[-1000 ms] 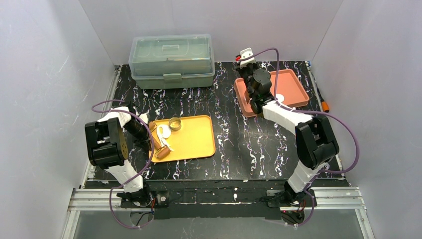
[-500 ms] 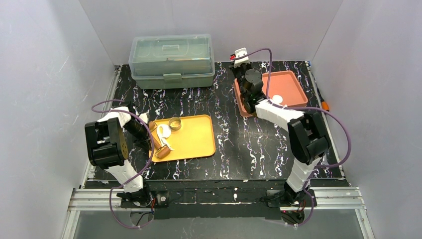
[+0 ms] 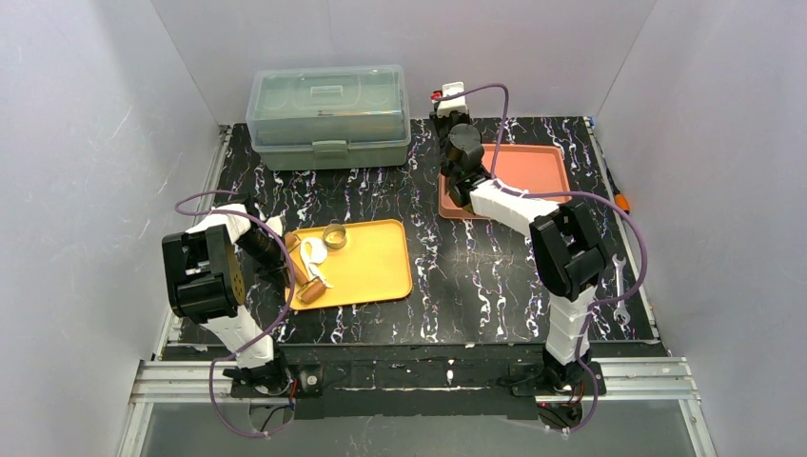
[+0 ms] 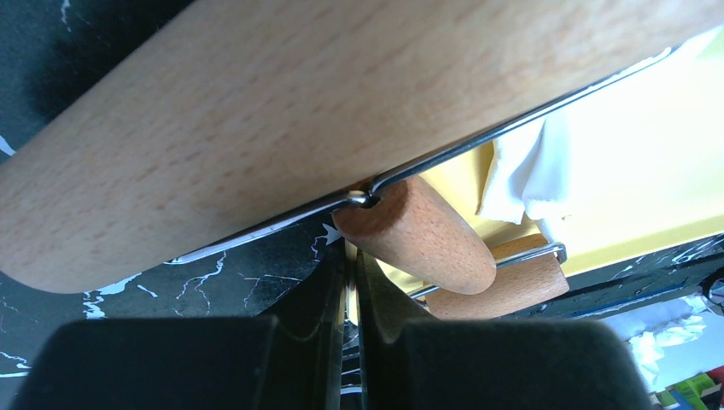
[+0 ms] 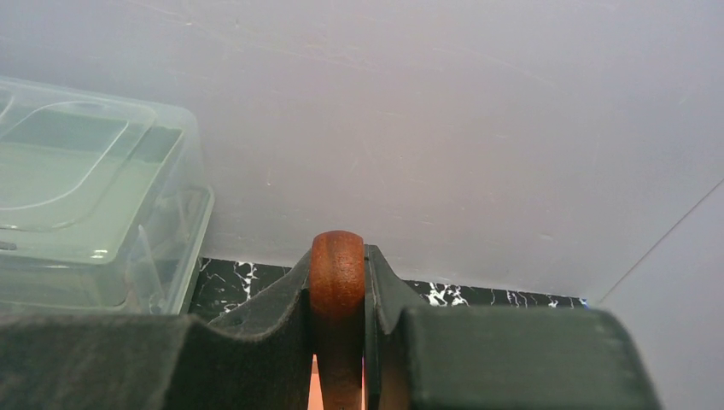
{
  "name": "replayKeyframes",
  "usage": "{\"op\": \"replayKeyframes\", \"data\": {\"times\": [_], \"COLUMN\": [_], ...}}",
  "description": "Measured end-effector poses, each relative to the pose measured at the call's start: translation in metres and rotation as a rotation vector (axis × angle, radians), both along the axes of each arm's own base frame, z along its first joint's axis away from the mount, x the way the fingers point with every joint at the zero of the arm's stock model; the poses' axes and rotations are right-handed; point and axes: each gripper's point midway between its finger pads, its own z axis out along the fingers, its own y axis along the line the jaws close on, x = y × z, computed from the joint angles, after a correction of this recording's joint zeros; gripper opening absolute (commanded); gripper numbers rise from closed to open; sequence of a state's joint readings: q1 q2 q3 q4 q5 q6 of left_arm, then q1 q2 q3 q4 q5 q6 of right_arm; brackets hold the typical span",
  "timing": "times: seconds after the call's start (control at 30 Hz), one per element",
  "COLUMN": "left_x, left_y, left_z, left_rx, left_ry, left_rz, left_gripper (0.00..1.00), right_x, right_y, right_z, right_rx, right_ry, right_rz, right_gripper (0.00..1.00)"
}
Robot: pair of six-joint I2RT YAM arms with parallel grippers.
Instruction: Roll out the dumpling wrappers from the dough
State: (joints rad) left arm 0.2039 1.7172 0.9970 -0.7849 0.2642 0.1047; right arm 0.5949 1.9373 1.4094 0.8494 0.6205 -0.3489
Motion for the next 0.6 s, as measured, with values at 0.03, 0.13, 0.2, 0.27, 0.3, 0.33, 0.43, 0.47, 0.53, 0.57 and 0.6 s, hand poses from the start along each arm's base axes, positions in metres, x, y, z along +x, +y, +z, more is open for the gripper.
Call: {"op": "replayKeyframes", "data": {"times": [0.03, 0.13, 0.2, 0.27, 0.3, 0.33, 0.43, 0.47, 0.53, 0.57, 0.6], "left_x": [0.000, 0.000, 0.000, 0.000, 0.000, 0.000, 0.008, 0.011, 0.021, 0.027, 0.032], "left_y": [0.000, 0.000, 0.000, 0.000, 0.000, 0.000, 0.002, 0.003, 0.006, 0.007, 0.009], "left_z": [0.000, 0.000, 0.000, 0.000, 0.000, 0.000, 0.001, 0.001, 0.001, 0.001, 0.001], "left_rx": [0.000, 0.000, -0.001, -0.002, -0.002, -0.003, -0.001, 0.001, 0.010, 0.015, 0.019], "left_ry": [0.000, 0.000, -0.001, -0.002, -0.001, 0.000, -0.008, -0.017, -0.041, -0.053, -0.065], "left_rz": [0.000, 0.000, -0.002, -0.007, -0.011, -0.013, -0.020, -0.023, -0.030, -0.031, -0.033], "left_gripper": [0.00, 0.00, 0.00, 0.00, 0.00, 0.00, 0.00, 0.00, 0.00, 0.00, 0.00], "right_x": [0.000, -0.005, -0.012, -0.021, -0.025, -0.031, -0.054, -0.065, -0.084, -0.094, -0.104], "right_y": [0.000, -0.004, -0.008, -0.013, -0.015, -0.017, -0.023, -0.024, -0.028, -0.029, -0.030], "right_z": [0.001, 0.001, 0.004, 0.010, 0.014, 0.021, 0.049, 0.060, 0.077, 0.084, 0.089], "right_rx": [0.001, -0.005, -0.012, -0.019, -0.018, -0.013, 0.026, 0.053, 0.115, 0.155, 0.204], "right_ry": [-0.003, -0.008, -0.007, -0.010, -0.014, -0.023, -0.062, -0.078, -0.105, -0.114, -0.123], "right_rz": [-0.004, -0.010, -0.010, -0.007, -0.005, 0.001, 0.035, 0.057, 0.095, 0.121, 0.150], "right_gripper": [0.01, 0.01, 0.01, 0.01, 0.01, 0.01, 0.01, 0.01, 0.01, 0.01, 0.01]}}
